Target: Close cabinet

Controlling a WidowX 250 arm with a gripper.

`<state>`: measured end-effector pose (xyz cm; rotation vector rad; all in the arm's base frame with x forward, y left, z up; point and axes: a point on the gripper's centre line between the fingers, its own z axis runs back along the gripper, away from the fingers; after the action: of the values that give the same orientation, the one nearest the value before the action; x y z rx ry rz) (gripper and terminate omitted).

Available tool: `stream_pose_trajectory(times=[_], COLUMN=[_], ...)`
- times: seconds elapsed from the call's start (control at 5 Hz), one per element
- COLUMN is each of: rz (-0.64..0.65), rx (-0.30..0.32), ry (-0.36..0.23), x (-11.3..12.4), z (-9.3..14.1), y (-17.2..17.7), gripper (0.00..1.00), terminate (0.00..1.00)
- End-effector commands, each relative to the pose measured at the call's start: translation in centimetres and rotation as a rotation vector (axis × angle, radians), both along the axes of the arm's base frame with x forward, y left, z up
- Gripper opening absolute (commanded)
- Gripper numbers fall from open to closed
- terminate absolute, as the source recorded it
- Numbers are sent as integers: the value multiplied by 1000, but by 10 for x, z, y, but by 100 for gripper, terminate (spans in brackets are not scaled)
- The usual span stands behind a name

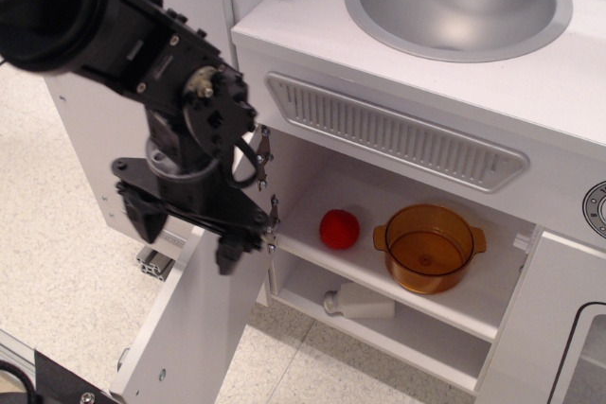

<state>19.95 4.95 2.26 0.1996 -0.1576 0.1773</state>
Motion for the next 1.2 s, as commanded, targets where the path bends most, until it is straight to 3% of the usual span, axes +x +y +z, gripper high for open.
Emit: stream_pose_trajectory(times=[0.0, 0.4, 0.8, 1.0], rz=[10, -21, -10, -59], rx=[-105, -227, -273, -317], ry=[-27, -44, -50, -74], x=[14, 28, 53, 42], z=[-27, -26, -14, 10], y=[-13, -66, -128, -135], gripper=[100, 100, 100, 100], terminate=[0, 0, 0, 0])
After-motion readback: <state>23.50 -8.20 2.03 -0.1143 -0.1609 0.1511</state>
